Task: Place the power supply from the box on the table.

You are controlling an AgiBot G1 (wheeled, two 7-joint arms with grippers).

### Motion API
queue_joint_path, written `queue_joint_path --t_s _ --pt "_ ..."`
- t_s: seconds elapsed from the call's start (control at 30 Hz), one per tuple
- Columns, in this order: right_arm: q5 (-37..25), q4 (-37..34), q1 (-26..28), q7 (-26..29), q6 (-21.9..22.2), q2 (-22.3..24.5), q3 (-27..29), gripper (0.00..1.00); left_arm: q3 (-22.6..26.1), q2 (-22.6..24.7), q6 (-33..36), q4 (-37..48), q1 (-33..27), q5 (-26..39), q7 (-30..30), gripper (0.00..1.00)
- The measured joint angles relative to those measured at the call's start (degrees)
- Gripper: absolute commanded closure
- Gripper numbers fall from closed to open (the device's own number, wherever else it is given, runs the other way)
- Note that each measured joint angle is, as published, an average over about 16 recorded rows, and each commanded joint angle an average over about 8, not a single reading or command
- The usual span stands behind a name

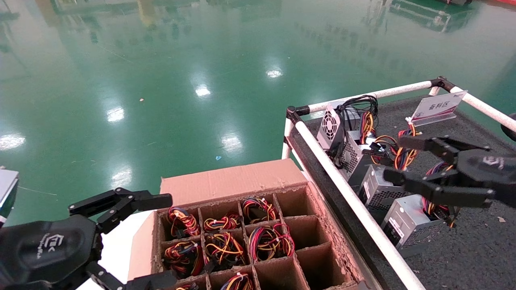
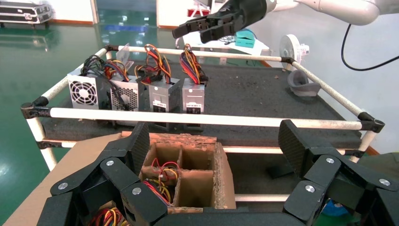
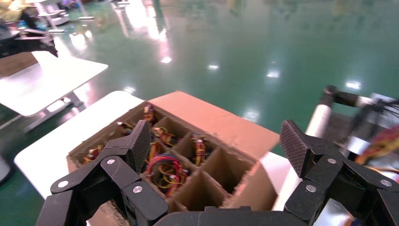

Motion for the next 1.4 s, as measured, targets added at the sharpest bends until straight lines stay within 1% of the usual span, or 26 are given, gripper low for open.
queue_joint_path --t_s 1.0,1.2,1.4 --pt "5.39 29.75 -20.68 0.74 2.38 -3.47 11.8 0.0 0.0 0.0 0.0 0.0 0.0 0.0 0.0 0.0" --pt "6.11 33.7 -23.44 0.83 2.69 -3.94 13.39 0.0 0.0 -0.01 -0.01 0.01 0.01 0.0 0.0 0.0" --pt "6.42 35.1 -24.43 0.87 2.82 -4.12 13.98 0.0 0.0 -0.01 -0.02 0.01 0.01 -0.01 0.0 0.0"
